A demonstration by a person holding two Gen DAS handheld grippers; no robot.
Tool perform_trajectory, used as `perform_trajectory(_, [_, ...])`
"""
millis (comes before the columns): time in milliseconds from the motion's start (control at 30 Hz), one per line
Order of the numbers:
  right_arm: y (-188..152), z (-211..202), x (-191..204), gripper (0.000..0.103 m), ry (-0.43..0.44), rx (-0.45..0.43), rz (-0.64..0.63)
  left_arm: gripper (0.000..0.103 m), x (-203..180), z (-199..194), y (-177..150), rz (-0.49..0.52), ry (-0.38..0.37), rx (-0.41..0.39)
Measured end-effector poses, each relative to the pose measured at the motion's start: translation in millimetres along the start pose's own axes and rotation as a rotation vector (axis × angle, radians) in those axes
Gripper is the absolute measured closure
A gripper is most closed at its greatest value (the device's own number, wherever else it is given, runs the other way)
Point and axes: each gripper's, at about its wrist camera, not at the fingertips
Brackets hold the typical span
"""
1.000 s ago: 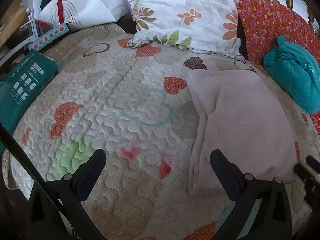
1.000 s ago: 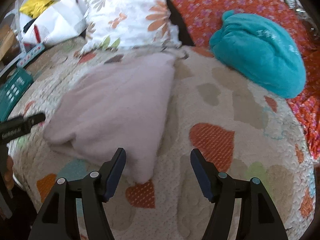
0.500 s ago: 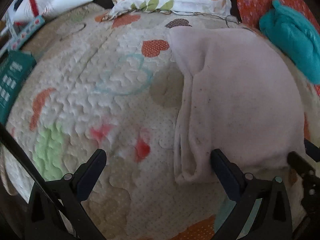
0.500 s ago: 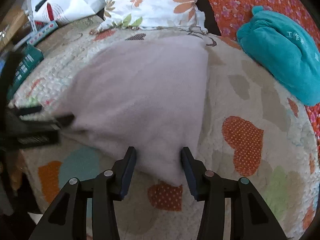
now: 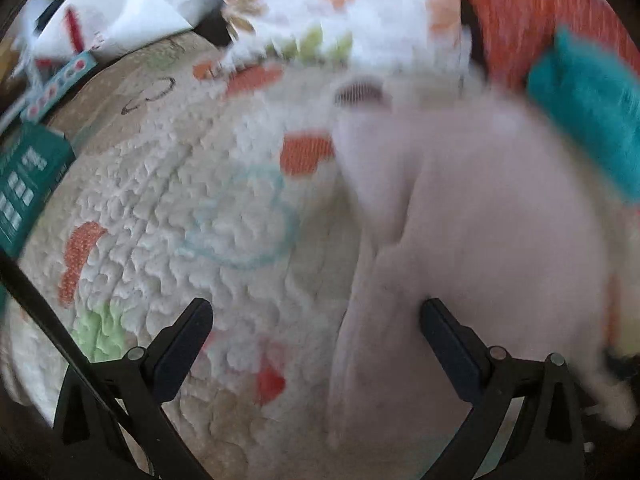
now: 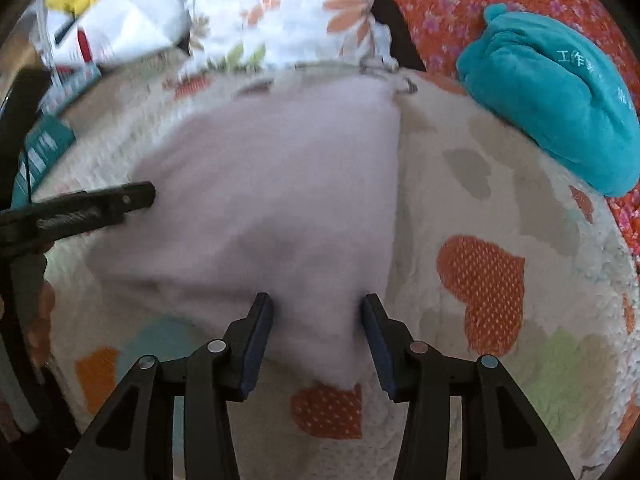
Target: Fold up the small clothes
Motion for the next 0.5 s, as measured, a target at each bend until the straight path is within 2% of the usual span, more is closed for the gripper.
perform_trajectory(133, [-0.9,0.5,-9.6,0.043,0.031,0.039,0.036,0.000,7.3,-10.4,-8.7,-0.008,0.009,0.008])
perform_trajectory(200, [-0.3,-2.5,-18.8,0.043,0.069,0.046,0.086,0.000,19.9,-20.7,-16.2,-0.033,0.039,-0.021])
perform_trajectory(233, [1.3,-6.5,-21.8,0.043,0.081,0.030,0.109,0.000,24.4,-27.1,-20.4,-0.052,0.039,-0.036])
perform_trajectory(367, [20.7,-34.6,-27.8,0.043,0.106,-0.128,0.161,0.000,40.5,-39.1,-15.6,-0.111,0.014,-0.118])
perform_trajectory(500, [51.9,-22.3,-8.1,0.043,0.073,-0.169,0.068,0.000,21.8,-26.2,21.8,-0.038,0.020,-0.177])
Point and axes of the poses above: each gripper's, at about its wrist camera, not at the fingertips, and z roughly the way its jaws point, x to its left, y to its top, and after that the axes turned 14 degrees about z, right-handed
